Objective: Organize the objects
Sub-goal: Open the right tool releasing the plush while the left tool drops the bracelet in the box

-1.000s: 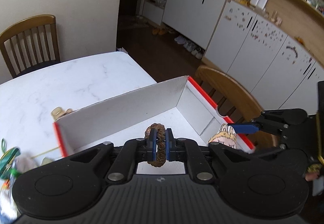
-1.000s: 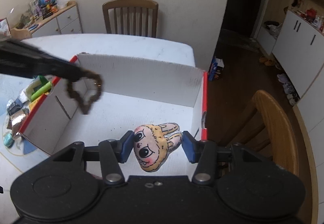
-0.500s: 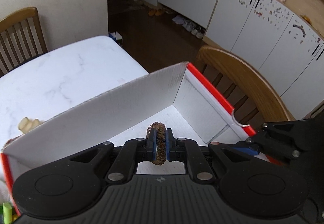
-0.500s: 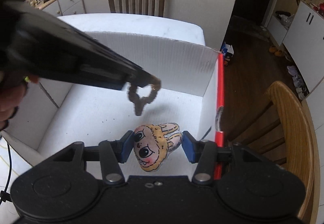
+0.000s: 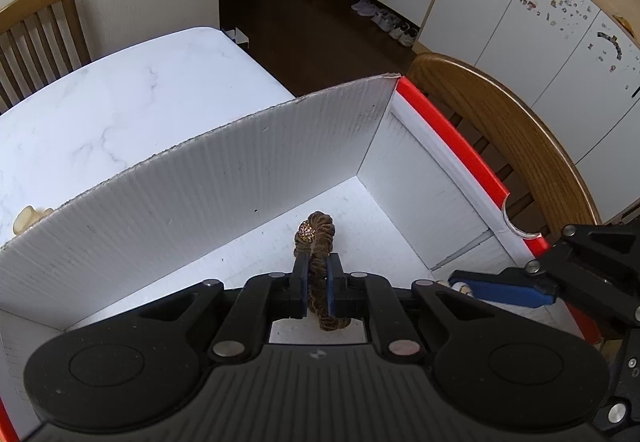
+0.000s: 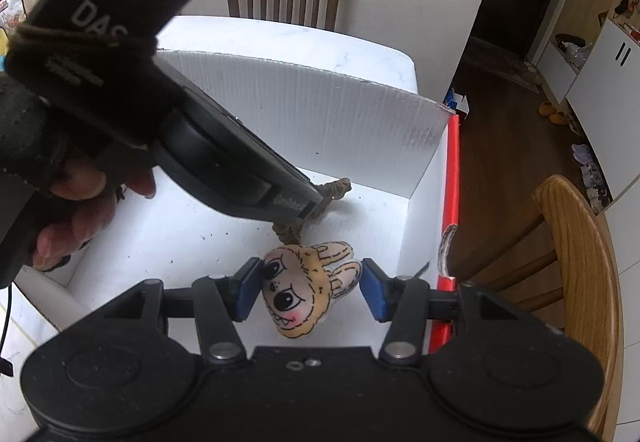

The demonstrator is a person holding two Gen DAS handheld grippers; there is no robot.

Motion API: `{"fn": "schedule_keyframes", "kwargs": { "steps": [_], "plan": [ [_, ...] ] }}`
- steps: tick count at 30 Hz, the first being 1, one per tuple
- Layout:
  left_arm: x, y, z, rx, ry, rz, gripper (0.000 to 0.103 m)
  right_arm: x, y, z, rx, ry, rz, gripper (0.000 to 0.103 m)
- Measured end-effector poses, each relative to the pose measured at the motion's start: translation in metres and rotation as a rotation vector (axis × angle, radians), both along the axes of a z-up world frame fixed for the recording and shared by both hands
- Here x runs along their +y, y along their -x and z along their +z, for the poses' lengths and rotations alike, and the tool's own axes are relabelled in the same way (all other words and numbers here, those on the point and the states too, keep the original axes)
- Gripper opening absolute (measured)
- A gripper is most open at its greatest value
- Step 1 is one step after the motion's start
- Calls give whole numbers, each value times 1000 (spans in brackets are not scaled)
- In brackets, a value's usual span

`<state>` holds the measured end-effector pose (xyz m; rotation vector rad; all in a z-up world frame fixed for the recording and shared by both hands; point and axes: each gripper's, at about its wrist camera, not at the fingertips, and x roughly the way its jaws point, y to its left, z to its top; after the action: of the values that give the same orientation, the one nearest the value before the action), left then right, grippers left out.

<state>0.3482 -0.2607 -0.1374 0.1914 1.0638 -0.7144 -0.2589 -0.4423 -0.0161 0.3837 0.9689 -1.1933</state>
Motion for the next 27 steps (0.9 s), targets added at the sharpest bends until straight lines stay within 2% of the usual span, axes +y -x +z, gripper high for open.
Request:
{"fn": "schedule_keyframes", "kwargs": {
  "steps": [8, 18, 25, 27],
  "plan": [
    [5, 1, 6, -19, -2, 12, 9, 3, 6, 7, 1, 24, -10, 59],
    [5, 7, 17, -56, -16, 12, 9, 17, 14, 17, -19, 52, -19, 63],
    [1, 10, 21, -79, -26, 16, 12, 28, 23, 26, -46, 69, -37, 66],
    [1, 10, 22, -80, -23, 20, 15, 32, 24, 28, -57, 69, -39, 66]
  ]
}}
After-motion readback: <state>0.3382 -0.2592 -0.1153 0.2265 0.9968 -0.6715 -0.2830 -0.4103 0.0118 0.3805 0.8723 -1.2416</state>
